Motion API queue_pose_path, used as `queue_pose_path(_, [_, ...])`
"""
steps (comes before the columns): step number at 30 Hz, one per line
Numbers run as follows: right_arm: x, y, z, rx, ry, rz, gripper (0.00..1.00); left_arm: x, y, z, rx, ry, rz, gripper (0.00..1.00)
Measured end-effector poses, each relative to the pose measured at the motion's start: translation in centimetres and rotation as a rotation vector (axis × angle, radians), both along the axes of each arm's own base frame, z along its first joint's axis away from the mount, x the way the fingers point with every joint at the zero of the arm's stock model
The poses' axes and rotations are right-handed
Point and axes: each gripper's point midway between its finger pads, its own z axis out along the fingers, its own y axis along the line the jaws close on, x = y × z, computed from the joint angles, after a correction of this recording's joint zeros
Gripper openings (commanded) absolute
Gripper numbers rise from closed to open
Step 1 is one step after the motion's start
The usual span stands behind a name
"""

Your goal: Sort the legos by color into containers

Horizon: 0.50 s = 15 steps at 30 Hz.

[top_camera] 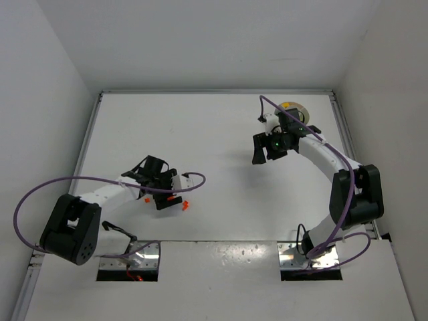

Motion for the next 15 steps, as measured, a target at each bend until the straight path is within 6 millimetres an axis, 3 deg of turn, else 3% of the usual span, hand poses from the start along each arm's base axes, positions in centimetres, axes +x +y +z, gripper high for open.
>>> queue_pose_path(10, [0.03, 0.12, 0.05, 0.006, -0.002, 0.003, 0.71, -0.34, 0.62, -0.21, 0.002, 0.021, 0.008, 0.71])
queue_pose_path(15, [-0.02, 0.22, 0.02, 0.012, 0.002, 0.007, 0.71, -0.81, 0.49, -0.62, -0.003, 0.059, -0.002, 0.55])
